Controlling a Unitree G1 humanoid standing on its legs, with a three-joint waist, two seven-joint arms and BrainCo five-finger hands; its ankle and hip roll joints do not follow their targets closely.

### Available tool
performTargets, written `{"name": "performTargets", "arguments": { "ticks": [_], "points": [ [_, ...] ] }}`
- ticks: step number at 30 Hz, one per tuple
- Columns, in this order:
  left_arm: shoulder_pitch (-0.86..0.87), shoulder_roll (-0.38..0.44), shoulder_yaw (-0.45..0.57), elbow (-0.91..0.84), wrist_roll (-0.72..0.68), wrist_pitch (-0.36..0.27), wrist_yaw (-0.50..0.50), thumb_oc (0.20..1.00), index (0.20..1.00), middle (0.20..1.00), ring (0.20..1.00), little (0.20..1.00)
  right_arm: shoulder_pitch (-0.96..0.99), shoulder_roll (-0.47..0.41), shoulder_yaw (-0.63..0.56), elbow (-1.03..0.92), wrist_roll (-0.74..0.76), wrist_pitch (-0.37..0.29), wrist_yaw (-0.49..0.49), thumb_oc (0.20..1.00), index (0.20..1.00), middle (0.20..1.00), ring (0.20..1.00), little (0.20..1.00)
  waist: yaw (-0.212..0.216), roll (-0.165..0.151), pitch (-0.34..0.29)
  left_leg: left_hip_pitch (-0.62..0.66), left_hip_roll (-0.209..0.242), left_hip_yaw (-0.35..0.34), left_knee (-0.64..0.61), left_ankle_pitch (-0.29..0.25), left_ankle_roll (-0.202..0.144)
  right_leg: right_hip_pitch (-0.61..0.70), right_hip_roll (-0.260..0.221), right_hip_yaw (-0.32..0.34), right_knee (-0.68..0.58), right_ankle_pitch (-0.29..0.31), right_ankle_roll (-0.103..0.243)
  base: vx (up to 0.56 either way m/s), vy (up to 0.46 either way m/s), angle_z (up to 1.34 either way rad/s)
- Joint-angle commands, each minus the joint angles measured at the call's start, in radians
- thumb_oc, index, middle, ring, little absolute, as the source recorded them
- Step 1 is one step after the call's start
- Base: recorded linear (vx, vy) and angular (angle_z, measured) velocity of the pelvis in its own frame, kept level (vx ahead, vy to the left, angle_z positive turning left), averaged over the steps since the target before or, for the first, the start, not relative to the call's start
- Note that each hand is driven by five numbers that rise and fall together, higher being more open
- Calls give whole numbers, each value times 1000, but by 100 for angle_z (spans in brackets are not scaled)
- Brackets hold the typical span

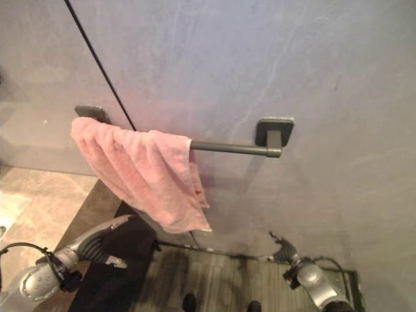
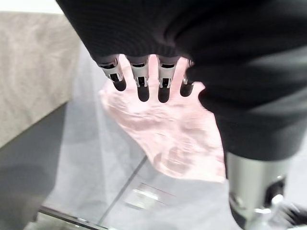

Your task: Put brush and paste in cup on sink, flatten towel.

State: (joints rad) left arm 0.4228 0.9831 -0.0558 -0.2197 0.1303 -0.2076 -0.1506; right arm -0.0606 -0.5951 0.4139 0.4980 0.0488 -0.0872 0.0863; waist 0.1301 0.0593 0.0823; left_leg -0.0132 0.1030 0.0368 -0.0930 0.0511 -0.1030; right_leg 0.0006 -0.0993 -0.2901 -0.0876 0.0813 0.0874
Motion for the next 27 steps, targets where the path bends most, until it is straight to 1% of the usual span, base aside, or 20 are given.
{"name": "performTargets", "arguments": {
  "ticks": [1,2,3,4,5,7,8,9,10,11,12,13,14,15,17,18,21,23,27],
  "points": [
    [5,52,71,-63,-105,-32,-33,1000,1000,1000,1000,1000,-60,-56,-7,-142,76,-55,52,1000,1000,1000,1000,1000,3,-31,2,-74,29,10,6,75,-35,-18,-57,38,51,-4,48,-45,-29,20],
    [65,96,139,-117,-152,-26,-60,1000,1000,1000,1000,1000,-37,-127,-36,-323,92,-58,92,1000,1000,1000,1000,1000,7,-26,12,-81,31,3,6,80,-35,-31,-57,30,73,-12,45,-41,-22,18],
    [96,110,176,-139,-179,-20,-75,1000,1000,1000,1000,1000,-14,-153,-58,-392,107,-52,105,1000,1000,1000,1000,1000,5,-25,16,-83,32,0,6,82,-35,-36,-58,24,85,-16,44,-40,-22,17],
    [105,111,184,-146,-182,-18,-77,1000,1000,1000,1000,1000,-8,-155,-61,-402,108,-47,107,1000,1000,1000,1000,1000,3,-26,15,-83,31,-1,6,82,-35,-36,-58,23,88,-18,44,-27,-26,16],
    [155,138,247,-183,-244,-9,-102,1000,1000,1000,1000,1000,27,-199,-104,-537,134,-50,132,1000,1000,1000,1000,1000,5,-22,24,-86,33,-8,6,87,-34,-44,-60,14,108,-24,42,-21,-23,16],
    [178,151,274,-197,-270,-6,-114,1000,1000,1000,1000,1000,48,-207,-124,-571,146,-50,141,1000,1000,1000,1000,1000,5,-22,25,-86,33,-12,6,88,-33,-45,-61,8,115,-27,42,-15,-27,12],
    [236,169,344,-209,-339,-9,-126,1000,1000,1000,1000,1000,97,-227,-175,-655,154,-56,145,1000,1000,1000,1000,1000,8,-19,28,-84,31,-19,6,89,-32,-43,-62,-2,122,-32,41,-8,-33,16],
    [265,164,385,-205,-383,-13,-122,1000,1000,1000,1000,1000,120,-230,-200,-695,142,-56,139,1000,1000,1000,1000,1000,6,-22,27,-84,30,-23,6,90,-31,-39,-63,-7,123,-34,41,-6,-26,20],
    [271,165,391,-208,-386,-14,-123,1000,1000,1000,1000,1000,125,-229,-202,-701,141,-53,139,1000,1000,1000,1000,1000,5,-23,27,-83,30,-24,6,90,-31,-38,-63,-8,123,-35,41,-10,-20,20],
    [289,136,422,-125,-449,-1,-97,1000,1000,1000,1000,1000,153,-223,-241,-767,120,-53,122,1000,1000,1000,1000,1000,3,-22,27,-81,29,-26,6,93,-31,-32,-62,-13,119,-35,39,-9,-10,14],
    [289,138,422,-124,-450,-3,-97,1000,1000,1000,1000,1000,157,-223,-244,-772,120,-50,122,1000,1000,1000,1000,1000,3,-23,27,-81,29,-27,6,93,-31,-30,-62,-14,118,-35,39,-6,-14,11],
    [323,120,485,-87,-424,8,-69,1000,1000,1000,1000,1000,196,-202,-290,-827,89,-52,109,1000,1000,1000,1000,1000,8,-19,23,-78,27,-28,6,92,-29,-19,-60,-16,110,-38,38,21,0,11],
    [342,100,519,-60,-425,15,-54,1000,1000,1000,1000,1000,220,-183,-309,-845,74,-53,104,1000,1000,1000,1000,1000,12,-19,18,-74,25,-28,6,90,-28,-13,-59,-16,107,-38,38,22,1,9],
    [353,101,529,-65,-426,16,-55,1000,1000,1000,1000,1000,224,-179,-309,-851,73,-51,105,1000,1000,1000,1000,1000,12,-23,18,-72,25,-27,6,90,-28,-11,-59,-15,105,-38,38,35,8,4],
    [367,74,576,-19,-411,21,-32,1000,1000,1000,1000,1000,249,-145,-330,-863,33,-47,85,1000,1000,1000,1000,1000,14,-25,8,-64,22,-22,6,84,-24,0,-60,-13,98,-39,38,16,9,1],
    [367,67,598,-4,-399,23,-16,1000,1000,1000,1000,1000,251,-124,-325,-867,18,-44,79,1000,1000,1000,1000,1000,17,-30,4,-56,21,-18,6,80,-21,6,-61,-11,93,-38,39,0,0,0],
    [312,55,604,41,-399,28,27,1000,1000,1000,1000,1000,231,-63,-286,-826,18,-24,54,1000,1000,1000,1000,1000,16,-39,-9,-41,15,-10,6,67,-11,13,-66,-4,87,-35,41,12,34,-1],
    [256,48,581,82,-384,29,54,1000,1000,1000,1000,1000,203,-34,-252,-797,19,-14,46,1000,1000,1000,1000,1000,16,-45,-11,-28,9,3,6,56,-4,14,-72,11,87,-31,44,27,61,-8],
    [194,76,588,121,-344,33,76,1000,1000,1000,1000,1000,149,-2,-179,-728,106,26,69,1000,1000,1000,1000,1000,21,-61,-25,-5,-4,25,6,39,5,21,-85,35,82,-21,51,20,66,-19]
  ]
}}
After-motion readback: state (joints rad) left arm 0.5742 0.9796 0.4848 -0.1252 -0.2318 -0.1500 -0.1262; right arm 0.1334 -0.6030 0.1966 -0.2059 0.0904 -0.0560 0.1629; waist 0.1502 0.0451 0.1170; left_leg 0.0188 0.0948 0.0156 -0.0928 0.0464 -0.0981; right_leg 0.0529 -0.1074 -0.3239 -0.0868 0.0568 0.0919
